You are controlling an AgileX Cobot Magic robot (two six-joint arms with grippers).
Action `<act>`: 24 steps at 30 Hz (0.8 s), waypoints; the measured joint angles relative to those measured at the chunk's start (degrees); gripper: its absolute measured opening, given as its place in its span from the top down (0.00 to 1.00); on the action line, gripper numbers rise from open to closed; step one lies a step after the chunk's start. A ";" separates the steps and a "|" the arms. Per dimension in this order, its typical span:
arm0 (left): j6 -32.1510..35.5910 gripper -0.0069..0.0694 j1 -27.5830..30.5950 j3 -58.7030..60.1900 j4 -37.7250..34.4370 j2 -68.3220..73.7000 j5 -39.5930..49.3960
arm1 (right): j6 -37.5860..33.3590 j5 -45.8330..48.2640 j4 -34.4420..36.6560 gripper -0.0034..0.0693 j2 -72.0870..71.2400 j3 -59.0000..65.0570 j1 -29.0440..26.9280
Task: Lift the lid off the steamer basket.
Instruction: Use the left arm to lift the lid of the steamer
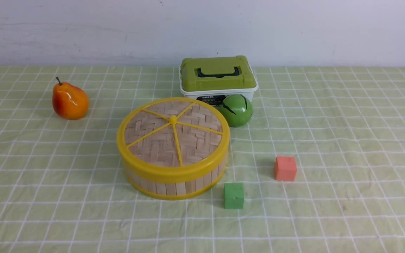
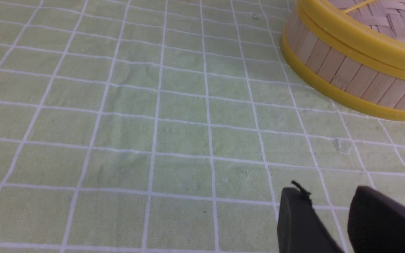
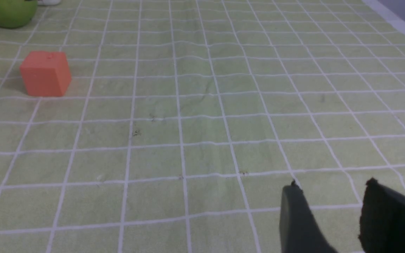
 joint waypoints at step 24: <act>0.05 0.61 0.00 0.00 0.00 0.00 -0.79 | 0.00 0.00 0.00 0.62 0.00 0.00 0.00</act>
